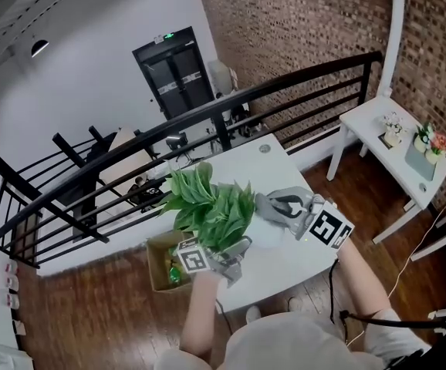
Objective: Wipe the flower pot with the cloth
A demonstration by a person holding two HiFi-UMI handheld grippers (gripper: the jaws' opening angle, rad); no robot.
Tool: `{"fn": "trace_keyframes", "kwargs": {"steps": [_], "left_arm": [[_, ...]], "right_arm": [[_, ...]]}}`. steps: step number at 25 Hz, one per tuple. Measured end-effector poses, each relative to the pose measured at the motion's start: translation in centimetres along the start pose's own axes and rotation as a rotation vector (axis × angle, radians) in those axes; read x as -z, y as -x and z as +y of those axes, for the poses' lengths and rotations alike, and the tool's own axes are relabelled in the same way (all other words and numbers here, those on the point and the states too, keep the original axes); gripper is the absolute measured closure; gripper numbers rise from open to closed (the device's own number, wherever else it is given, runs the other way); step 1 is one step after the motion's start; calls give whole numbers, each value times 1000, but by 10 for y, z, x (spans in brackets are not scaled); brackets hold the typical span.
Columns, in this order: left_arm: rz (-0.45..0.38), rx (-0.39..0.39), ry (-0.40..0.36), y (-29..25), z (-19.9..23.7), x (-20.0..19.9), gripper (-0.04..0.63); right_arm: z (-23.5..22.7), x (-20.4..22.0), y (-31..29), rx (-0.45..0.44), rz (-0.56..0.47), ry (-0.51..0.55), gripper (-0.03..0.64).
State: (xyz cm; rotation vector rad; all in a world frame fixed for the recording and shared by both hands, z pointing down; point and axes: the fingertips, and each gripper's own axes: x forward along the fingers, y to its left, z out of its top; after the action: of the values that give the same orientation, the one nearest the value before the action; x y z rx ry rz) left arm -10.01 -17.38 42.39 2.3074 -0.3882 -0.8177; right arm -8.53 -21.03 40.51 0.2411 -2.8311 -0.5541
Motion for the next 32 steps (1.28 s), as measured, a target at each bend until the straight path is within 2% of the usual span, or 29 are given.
{"fn": "trace_keyframes", "kwargs": {"steps": [4,8,10,14,16,18,20,23,25,27,30,31,32], "left_arm": [[24,124,8,-8,-25,1,43],[-26,273,58,-22,-57,-7,41],[-29,285,59,-23,-58,-6,41],[-35,294,64,-27,-57,-7,41],[-39,298,49,-28,-59,-9,41],[-37,269,29,-26,-56,-10,41],[-21,191,14,-21,-46,-8,41],[-14,35,-14,-9,-20,-10,41],[-37,-33,-25,-5,-5,-17,41],[-75,-48,-15,-6,0,-23,41],[-114,-38,-12,-17,-9,-31,42],[-116,-42,-10,-18,-8,-31,42],[-114,-54,-3,-15,-3,-30,43]], "right_arm": [[-2,29,-7,-93,-50,-206,598],[34,52,-22,-256,4,-195,598],[42,52,-25,-302,-27,-221,598],[29,38,-12,-306,-167,-297,598],[18,30,-4,-291,-240,-331,598],[3,23,8,-232,-280,-346,598],[-7,14,23,-147,-264,-267,598],[2,-8,41,-56,-113,29,598],[18,-27,44,-7,-23,200,598],[36,-43,36,48,17,371,598],[59,-35,23,118,170,656,598],[63,-32,21,133,201,713,598],[63,-29,20,145,207,727,598]]}}
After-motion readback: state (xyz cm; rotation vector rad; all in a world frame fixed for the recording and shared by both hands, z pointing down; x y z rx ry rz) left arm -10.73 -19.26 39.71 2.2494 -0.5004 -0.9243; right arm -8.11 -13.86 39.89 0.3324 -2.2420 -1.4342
